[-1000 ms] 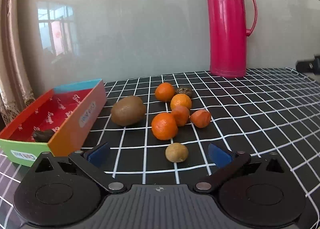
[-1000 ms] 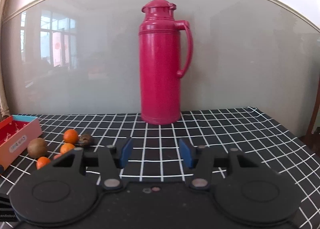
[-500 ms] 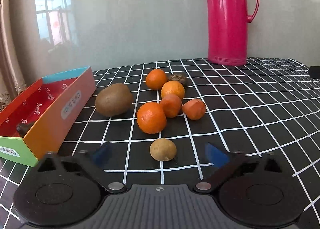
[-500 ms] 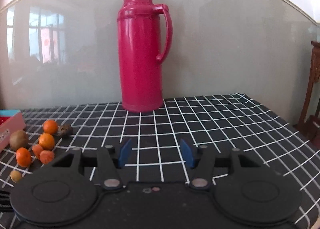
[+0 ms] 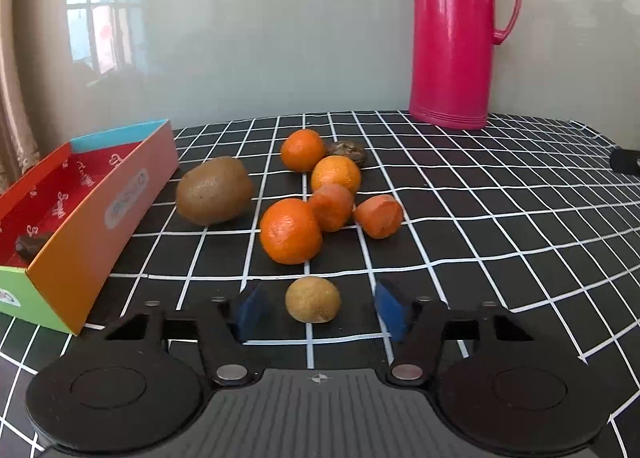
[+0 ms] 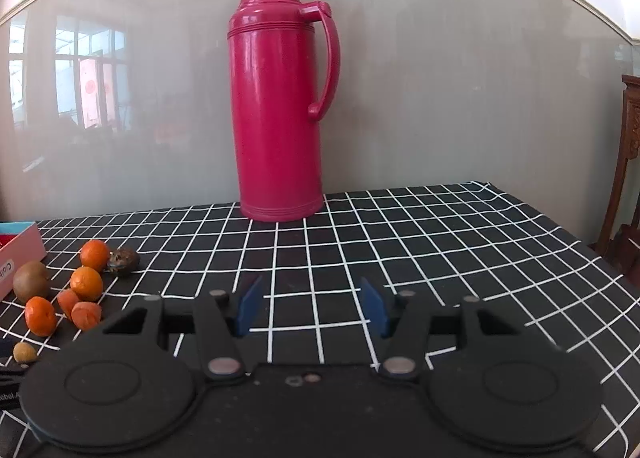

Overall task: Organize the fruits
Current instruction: 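Grasp the tan fruit with the left gripper and release it in the box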

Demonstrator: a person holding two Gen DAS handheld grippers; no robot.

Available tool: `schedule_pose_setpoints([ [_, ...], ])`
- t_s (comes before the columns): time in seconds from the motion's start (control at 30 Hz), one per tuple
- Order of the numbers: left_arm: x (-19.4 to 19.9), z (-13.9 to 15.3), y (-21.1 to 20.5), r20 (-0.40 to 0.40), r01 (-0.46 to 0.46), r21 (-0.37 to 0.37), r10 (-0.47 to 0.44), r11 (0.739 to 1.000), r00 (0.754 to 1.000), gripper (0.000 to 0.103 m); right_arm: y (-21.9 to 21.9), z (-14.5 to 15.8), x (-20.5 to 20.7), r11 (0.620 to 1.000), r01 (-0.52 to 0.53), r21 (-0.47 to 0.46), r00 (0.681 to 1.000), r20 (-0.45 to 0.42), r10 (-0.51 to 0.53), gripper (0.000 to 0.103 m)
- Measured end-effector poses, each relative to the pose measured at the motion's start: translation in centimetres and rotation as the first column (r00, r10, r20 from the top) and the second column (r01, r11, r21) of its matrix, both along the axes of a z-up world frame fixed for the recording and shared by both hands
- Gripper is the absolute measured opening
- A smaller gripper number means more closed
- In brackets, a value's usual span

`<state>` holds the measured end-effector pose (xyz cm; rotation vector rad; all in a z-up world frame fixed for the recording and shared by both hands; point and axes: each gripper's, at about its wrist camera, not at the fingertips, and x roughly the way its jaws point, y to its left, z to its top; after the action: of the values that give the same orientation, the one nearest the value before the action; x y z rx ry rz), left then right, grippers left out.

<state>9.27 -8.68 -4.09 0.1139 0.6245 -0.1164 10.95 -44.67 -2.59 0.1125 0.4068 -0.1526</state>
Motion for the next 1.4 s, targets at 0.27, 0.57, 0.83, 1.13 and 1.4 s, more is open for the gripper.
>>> schedule_pose_setpoints([
  [0.27, -0.4, 0.2, 0.2, 0.005, 0.007, 0.012, -0.008, 1.000, 1.000, 0.028, 0.3, -0.1, 0.0, 1.000, -0.002, -0.003, 1.000, -0.002, 0.002, 0.053],
  [0.57, -1.5, 1.8, 3.2, 0.094, -0.051, 0.028, 0.048, 0.998, 0.994, 0.028, 2.0, -0.2, 0.5, 1.000, -0.028, -0.014, 1.000, -0.012, 0.028, 0.053],
  [0.83, -2.5, 3.2, 7.4, 0.172, -0.128, 0.014, 0.124, 0.992, 0.977, 0.028, 5.3, -0.3, 1.5, 0.996, -0.085, -0.023, 0.996, -0.020, 0.085, 0.053],
  [1.13, -2.5, 4.0, 12.6, 0.228, -0.247, -0.038, 0.249, 0.968, 0.941, 0.028, 10.1, -0.6, 2.6, 0.984, -0.172, -0.051, 0.985, -0.034, 0.171, 0.053],
  [1.4, -0.9, 3.2, 15.8, 0.188, -0.319, -0.054, 0.324, 0.946, 0.927, 0.028, 12.4, -0.8, 3.3, 0.975, -0.214, -0.063, 0.976, -0.045, 0.212, 0.053],
])
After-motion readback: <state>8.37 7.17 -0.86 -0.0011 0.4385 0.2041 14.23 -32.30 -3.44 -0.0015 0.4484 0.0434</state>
